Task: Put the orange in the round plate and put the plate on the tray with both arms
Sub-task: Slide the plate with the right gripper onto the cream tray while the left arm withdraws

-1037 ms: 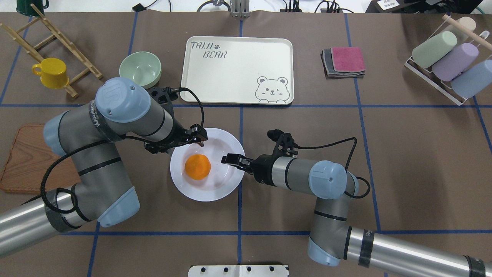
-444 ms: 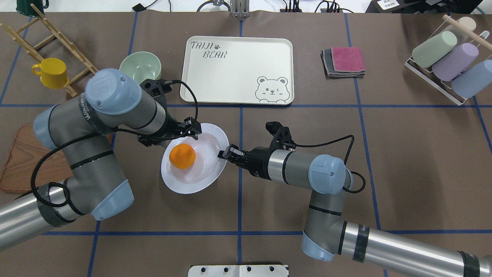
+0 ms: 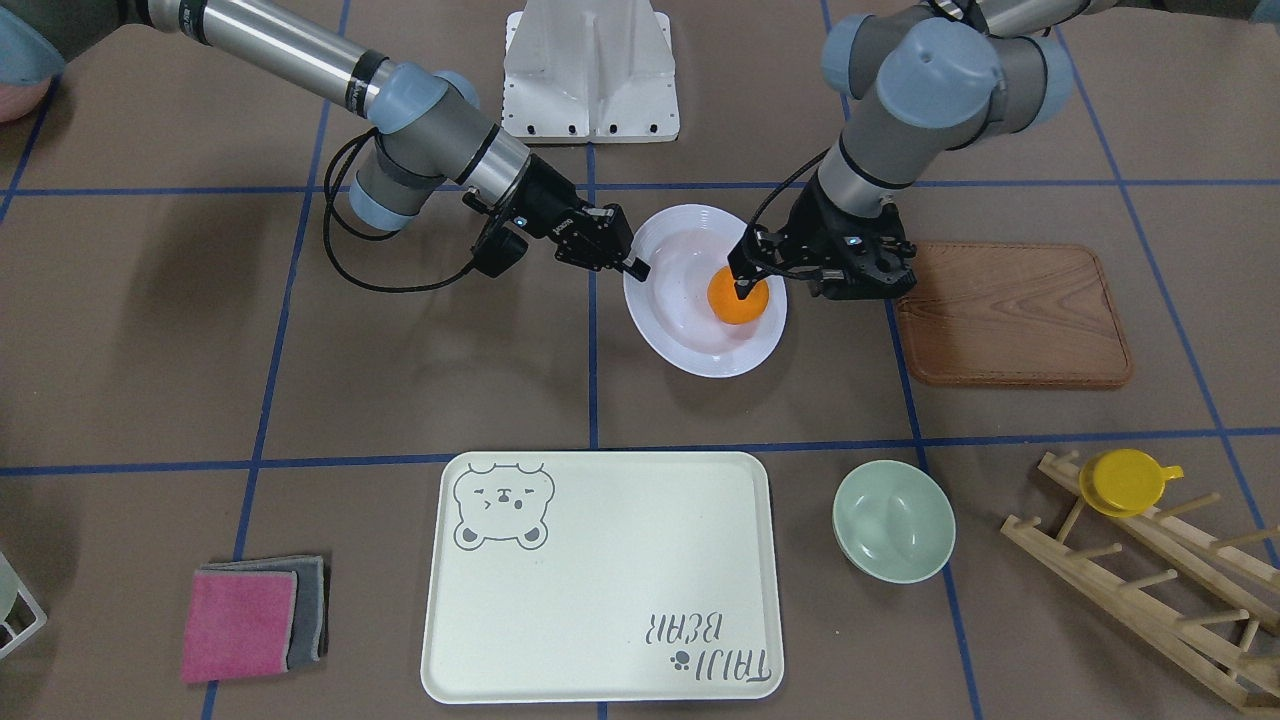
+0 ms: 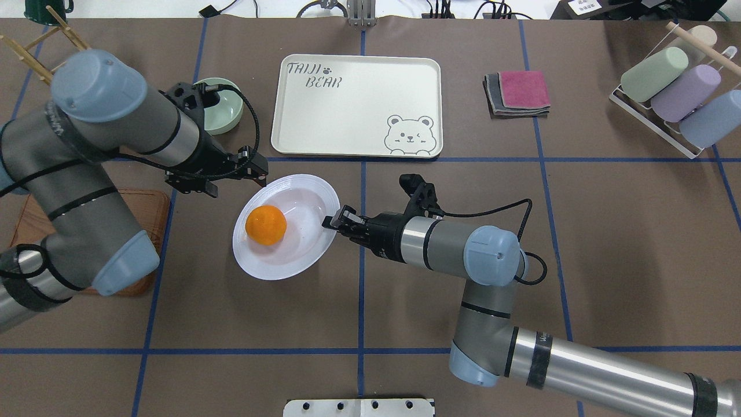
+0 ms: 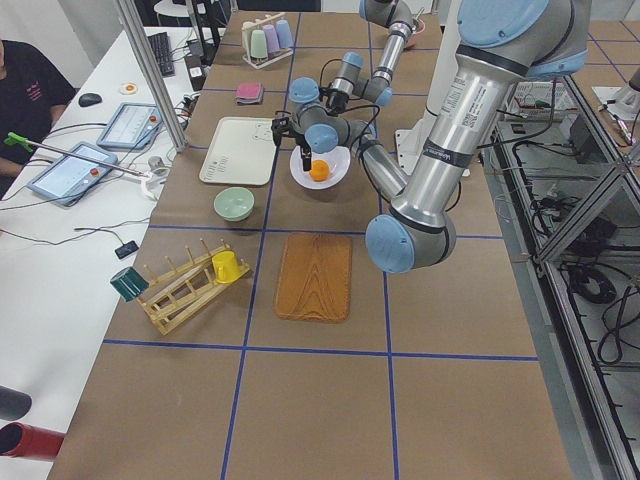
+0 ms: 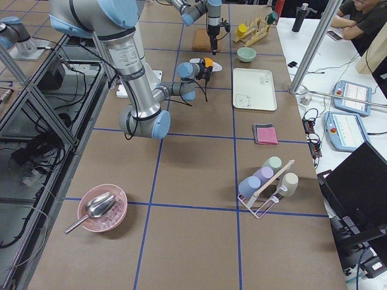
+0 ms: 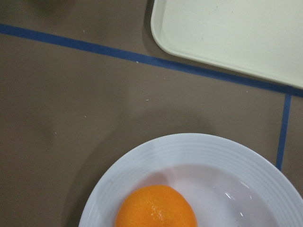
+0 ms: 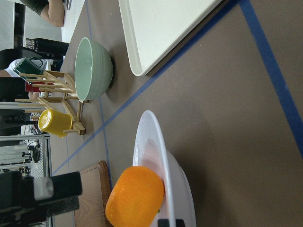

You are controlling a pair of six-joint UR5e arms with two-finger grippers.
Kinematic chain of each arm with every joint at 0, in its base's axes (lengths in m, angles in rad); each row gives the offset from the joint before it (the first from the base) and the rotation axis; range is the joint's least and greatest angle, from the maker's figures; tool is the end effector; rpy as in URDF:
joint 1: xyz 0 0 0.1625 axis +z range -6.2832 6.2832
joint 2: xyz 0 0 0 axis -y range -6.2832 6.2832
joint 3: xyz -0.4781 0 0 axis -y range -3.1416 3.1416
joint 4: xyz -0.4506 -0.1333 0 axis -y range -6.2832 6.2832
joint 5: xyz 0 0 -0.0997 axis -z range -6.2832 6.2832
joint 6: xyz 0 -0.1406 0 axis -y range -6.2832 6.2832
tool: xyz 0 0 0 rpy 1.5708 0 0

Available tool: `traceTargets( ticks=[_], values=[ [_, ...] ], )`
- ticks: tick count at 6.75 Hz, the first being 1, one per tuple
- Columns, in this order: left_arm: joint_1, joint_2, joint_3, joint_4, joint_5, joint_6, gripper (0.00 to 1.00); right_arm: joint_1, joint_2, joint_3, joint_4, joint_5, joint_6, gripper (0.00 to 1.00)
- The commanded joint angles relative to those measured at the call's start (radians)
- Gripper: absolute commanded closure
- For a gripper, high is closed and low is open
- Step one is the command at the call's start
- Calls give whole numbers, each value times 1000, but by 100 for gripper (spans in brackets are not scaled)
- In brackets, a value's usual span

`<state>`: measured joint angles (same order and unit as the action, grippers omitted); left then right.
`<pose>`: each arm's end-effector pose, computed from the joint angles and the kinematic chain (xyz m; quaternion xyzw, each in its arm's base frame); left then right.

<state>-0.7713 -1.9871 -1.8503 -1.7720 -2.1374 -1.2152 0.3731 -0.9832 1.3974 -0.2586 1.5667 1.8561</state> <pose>0.4574 -0.5253 0.3070 0.0094 0.4865 -0.0599 0.8716 -0.6971 -0.4166 0.2588 0.0347 -0.7591 0.2116 0.6146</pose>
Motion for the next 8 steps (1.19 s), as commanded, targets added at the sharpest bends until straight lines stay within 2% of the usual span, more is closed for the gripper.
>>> traceTargets(
  ticks=[1,3,4,5,6,7,8],
  values=[
    [-115,149,-72,0,-18,263,3,48,12,-1,-1,-57,73,100],
    [-160,215,-70,-1,-18,400,3,139,58,-44,-8,-150,197,100],
    [-175,234,-69,-1,-16,439,3,151,116,-136,-17,-263,263,100],
    [-186,249,-67,-1,-15,474,3,161,148,-185,-89,-327,282,100],
    [-189,249,-66,-1,-15,482,3,168,152,-189,-196,-361,313,100],
    [-189,251,-66,-1,-12,482,3,170,156,-193,-299,-369,319,99],
    [-189,249,-66,-1,-13,483,3,168,159,-193,-353,-370,319,94]
  ],
)
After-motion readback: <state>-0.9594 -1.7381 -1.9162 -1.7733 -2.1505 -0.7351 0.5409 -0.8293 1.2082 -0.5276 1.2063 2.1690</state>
